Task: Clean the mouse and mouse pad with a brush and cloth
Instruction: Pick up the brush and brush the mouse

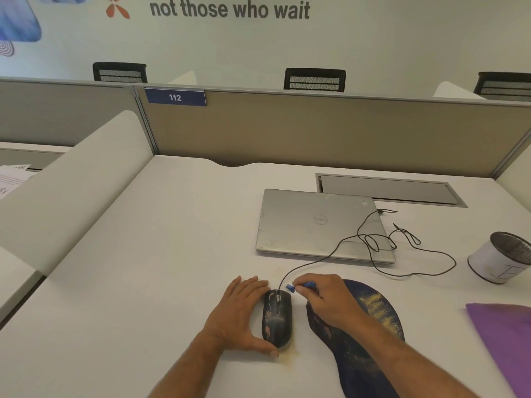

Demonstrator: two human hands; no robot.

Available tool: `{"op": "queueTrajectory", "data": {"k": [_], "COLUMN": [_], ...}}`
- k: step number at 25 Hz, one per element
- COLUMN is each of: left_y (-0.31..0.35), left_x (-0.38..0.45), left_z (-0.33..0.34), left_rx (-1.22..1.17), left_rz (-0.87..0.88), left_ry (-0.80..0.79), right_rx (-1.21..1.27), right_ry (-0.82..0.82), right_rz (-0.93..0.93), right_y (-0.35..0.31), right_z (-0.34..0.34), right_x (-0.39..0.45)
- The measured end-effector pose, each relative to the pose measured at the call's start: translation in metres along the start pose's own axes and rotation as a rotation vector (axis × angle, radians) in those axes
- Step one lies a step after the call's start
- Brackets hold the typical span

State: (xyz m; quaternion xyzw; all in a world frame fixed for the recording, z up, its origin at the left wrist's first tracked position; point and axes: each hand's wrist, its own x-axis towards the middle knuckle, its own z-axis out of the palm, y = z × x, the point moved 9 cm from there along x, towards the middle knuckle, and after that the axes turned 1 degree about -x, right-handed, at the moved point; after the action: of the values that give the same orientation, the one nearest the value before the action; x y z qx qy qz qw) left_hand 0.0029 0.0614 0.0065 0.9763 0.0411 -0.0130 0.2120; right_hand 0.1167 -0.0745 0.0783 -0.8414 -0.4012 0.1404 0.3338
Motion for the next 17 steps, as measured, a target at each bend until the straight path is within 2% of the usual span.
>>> {"op": "queueTrajectory", "data": {"k": [6, 12, 17], "left_y": [0.000, -0.001, 0.000], "left_x": [-0.001, -0.001, -0.001], "left_z": [0.000, -0.001, -0.001], "left_rx": [-0.006, 0.001, 0.002], "left_rz": [0.009, 0.020, 0.014], "left_ry": [0.018, 0.050, 0.025], "right_rx": [-0.028, -0.140, -0.109], "right_ry": [-0.084, -0.142, -0.298], "right_rz": [-0.013, -0.119, -0.156], "right_y": [-0.010, -0.026, -0.036], "right_z": [0.012, 0.014, 0.013], "right_x": [0.005, -0.004, -0.020]}}
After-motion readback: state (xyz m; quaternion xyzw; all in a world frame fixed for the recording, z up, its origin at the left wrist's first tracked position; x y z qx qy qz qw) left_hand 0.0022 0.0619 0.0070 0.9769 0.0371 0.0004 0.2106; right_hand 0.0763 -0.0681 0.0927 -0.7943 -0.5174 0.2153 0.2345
